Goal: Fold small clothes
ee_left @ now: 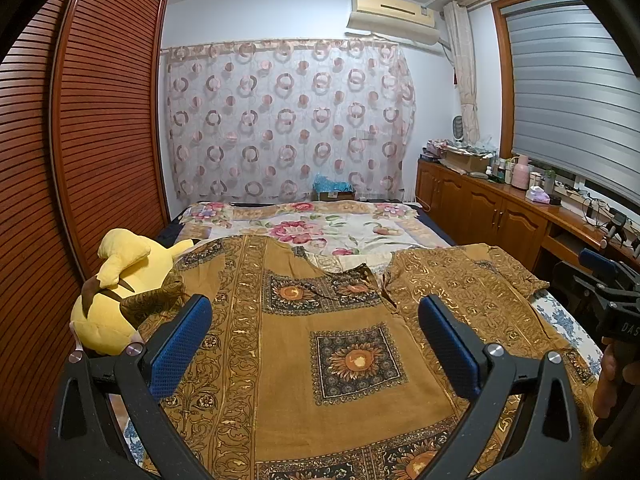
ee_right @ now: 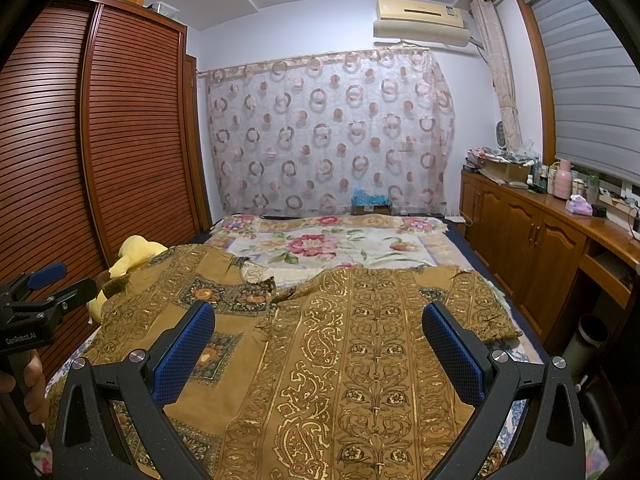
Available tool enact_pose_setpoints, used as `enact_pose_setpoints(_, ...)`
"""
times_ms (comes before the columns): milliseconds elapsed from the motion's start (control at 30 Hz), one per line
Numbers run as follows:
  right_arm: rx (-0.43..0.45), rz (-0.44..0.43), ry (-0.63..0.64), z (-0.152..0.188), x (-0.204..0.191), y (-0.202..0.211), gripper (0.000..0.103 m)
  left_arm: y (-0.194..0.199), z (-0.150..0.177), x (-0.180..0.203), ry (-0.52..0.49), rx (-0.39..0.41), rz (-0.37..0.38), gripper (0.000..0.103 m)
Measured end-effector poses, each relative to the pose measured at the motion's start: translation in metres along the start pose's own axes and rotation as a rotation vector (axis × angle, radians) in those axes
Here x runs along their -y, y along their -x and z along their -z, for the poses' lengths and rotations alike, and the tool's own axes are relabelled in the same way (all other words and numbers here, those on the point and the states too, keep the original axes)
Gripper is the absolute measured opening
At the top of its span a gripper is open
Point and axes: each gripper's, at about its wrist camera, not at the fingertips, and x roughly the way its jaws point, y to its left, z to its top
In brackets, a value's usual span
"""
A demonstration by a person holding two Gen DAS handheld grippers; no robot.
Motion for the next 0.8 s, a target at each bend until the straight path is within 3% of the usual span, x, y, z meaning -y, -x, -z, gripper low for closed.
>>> enact_pose_setpoints(467, -0.024, -0.049, 0.01, 0.004, -0.004, -0.011, 0.103, -0.001, -0.006, -0.003, 0.005, -0.039, -0.025, 0.103)
enact_pose_setpoints(800, -0.079, -0.098, 0.038, 0.003, -0.002, -0.029, 0.103, -0.021, 0.011, -0.042, 0.021, -0.107, -0.074, 0.103)
